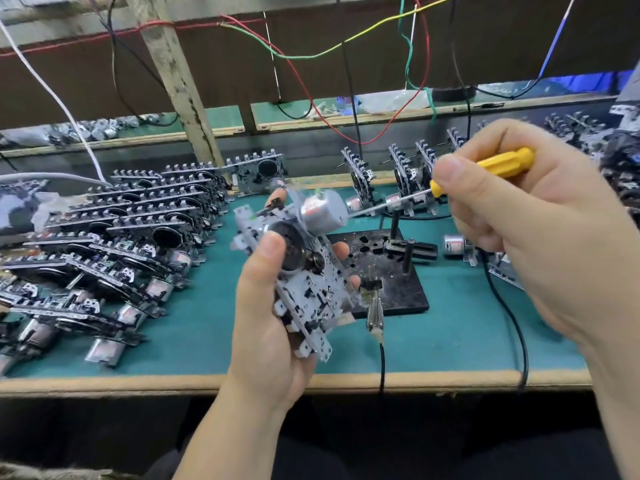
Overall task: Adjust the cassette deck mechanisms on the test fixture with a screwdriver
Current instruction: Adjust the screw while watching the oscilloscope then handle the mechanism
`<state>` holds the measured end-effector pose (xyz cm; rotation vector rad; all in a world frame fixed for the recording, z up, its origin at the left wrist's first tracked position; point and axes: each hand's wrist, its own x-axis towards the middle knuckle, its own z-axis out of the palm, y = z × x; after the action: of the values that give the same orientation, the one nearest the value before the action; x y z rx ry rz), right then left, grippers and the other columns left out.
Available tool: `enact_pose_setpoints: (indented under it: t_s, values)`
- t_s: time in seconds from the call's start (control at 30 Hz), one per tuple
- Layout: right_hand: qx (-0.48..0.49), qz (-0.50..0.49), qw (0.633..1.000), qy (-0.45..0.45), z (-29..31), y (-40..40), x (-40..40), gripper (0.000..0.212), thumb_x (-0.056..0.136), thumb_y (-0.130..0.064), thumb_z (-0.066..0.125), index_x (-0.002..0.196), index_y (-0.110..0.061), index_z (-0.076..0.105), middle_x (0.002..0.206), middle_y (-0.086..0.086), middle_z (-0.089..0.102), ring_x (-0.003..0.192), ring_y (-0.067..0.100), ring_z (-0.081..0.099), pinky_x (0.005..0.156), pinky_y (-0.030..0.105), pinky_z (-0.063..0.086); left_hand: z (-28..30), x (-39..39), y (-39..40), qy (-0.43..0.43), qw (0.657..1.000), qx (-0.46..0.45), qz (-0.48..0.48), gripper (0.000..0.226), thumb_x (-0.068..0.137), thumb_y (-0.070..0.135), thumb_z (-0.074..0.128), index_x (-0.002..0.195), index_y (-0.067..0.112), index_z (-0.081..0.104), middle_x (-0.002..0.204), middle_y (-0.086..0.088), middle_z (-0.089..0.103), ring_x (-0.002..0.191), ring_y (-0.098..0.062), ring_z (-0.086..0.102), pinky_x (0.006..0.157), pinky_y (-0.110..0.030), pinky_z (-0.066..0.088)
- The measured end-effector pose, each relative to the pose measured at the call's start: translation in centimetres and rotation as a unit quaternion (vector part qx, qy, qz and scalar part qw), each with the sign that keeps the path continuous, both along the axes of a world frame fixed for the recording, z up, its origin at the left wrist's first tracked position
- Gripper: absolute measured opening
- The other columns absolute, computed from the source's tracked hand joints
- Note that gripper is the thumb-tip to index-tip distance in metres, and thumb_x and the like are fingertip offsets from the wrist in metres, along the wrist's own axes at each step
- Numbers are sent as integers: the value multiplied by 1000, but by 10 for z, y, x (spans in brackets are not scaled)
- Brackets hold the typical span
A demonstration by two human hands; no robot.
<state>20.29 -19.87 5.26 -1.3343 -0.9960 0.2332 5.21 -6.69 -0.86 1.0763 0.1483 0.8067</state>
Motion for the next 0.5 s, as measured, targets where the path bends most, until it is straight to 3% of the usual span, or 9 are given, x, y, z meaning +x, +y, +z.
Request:
enact_pose_setpoints:
  t_s: [0.13, 0.3, 0.4, 0.5]
  values:
    - [25, 4, 997, 70, -2, 4, -8, 26, 96, -38, 64, 82, -19, 54, 56, -12, 43, 52, 10, 34, 45, 17, 31, 5, 0, 0, -3, 1000, -10, 17, 55, 72, 61, 76, 113, 26, 75, 116, -3, 70, 109, -27, 64, 93, -55, 54]
    - [20, 5, 989, 145, -6, 10, -6, 26, 102, -20, 56, 76, -15, 53, 52, -8, 38, 46, 10, 28, 43, 19, 22, 1, -2, 0, 10, 998, 41, 38, 51, 75, 58, 75, 118, 30, 72, 110, 2, 72, 107, -24, 65, 98, -60, 47]
    - [-7, 22, 988, 150, -5, 10, -3, 30, 101, -21, 57, 73, -16, 49, 50, -6, 33, 44, 11, 23, 41, 18, 20, 3, -2, 0, 40, 995, 58, 65, 98, 66, 65, 80, 145, 15, 49, 118, -5, 69, 112, -27, 64, 97, -55, 50]
    - [-25, 30, 989, 142, -5, 10, 0, 31, 101, -23, 58, 71, -17, 49, 50, -6, 33, 44, 10, 21, 39, 18, 19, 2, -3, 1, 20, 995, 69, 73, 100, 66, 65, 80, 146, 17, 46, 123, -9, 65, 111, -26, 64, 92, -48, 54]
